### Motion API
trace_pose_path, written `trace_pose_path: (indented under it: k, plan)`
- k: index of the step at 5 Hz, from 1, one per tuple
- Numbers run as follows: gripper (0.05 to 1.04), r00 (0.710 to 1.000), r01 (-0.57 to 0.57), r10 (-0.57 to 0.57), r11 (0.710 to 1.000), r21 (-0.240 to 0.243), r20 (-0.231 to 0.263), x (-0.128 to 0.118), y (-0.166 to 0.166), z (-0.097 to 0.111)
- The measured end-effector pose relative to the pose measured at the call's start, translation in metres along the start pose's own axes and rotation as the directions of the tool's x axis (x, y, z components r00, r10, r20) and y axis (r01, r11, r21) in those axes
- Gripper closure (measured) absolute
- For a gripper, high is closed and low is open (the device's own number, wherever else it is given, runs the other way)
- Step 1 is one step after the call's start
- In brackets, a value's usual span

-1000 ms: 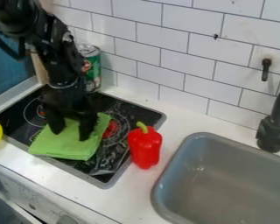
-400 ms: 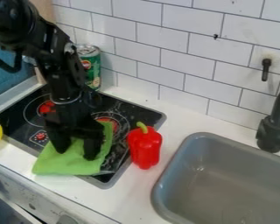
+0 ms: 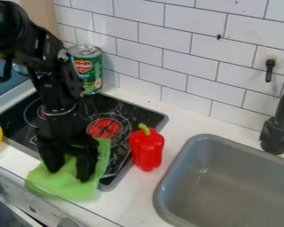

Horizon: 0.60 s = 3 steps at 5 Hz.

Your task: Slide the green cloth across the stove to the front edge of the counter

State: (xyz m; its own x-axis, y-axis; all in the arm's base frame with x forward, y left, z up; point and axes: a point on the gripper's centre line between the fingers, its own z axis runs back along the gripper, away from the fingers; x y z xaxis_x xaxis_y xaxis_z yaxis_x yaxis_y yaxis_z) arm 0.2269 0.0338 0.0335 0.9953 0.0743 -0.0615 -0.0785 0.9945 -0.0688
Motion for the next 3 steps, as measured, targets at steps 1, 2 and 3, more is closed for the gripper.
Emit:
trace_pose_path:
  k: [1,2,3]
  plan:
    - [0.083,1.0,0.013,-0.012,0.999,-0.031,0.017,-0.008,-0.007,0.016]
    - [0.083,0.999,0.032,-0.031,0.999,-0.033,0.014,-0.008,-0.007,0.016]
    - [0.083,0.998,0.057,-0.056,0.998,-0.022,0.042,0.007,-0.003,0.025]
